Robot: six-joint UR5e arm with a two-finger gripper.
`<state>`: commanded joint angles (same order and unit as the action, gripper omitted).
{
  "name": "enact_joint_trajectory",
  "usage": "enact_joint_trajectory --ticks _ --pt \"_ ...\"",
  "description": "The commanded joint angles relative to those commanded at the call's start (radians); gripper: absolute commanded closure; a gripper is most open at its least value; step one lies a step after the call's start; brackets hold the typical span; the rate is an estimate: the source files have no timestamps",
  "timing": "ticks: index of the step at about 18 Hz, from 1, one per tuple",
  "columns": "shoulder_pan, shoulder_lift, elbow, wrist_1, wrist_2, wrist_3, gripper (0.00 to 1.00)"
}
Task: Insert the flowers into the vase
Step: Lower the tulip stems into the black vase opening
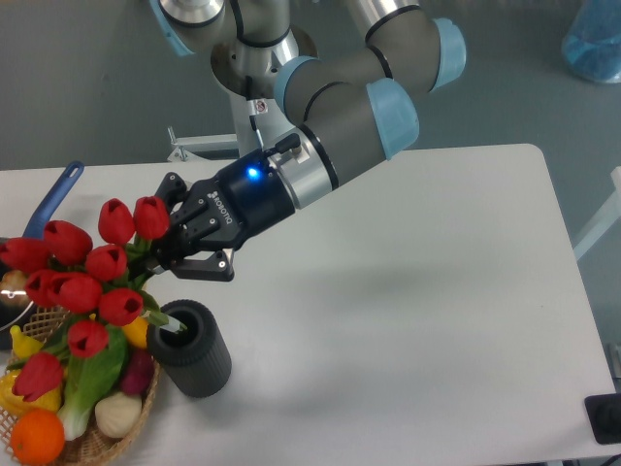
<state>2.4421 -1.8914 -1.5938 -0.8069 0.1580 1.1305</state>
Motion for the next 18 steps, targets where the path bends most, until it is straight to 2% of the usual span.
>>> enact_joint_trajectory --ticks 4,7,10,15,18 --pt "0.0 -0.023 -0.011 0.005 0.021 0.003 1.0" --pt "0.002 -0.023 -0.058 0.005 0.023 0.012 1.0" --pt "0.005 -0.022 -0.115 0.005 0.023 0.086 1.0" --pt "0.005 -0.031 -0.135 0.006 0.069 0.097 1.0" --pt "0.008 -0.048 -0.135 0.006 0.075 0.129 0.85"
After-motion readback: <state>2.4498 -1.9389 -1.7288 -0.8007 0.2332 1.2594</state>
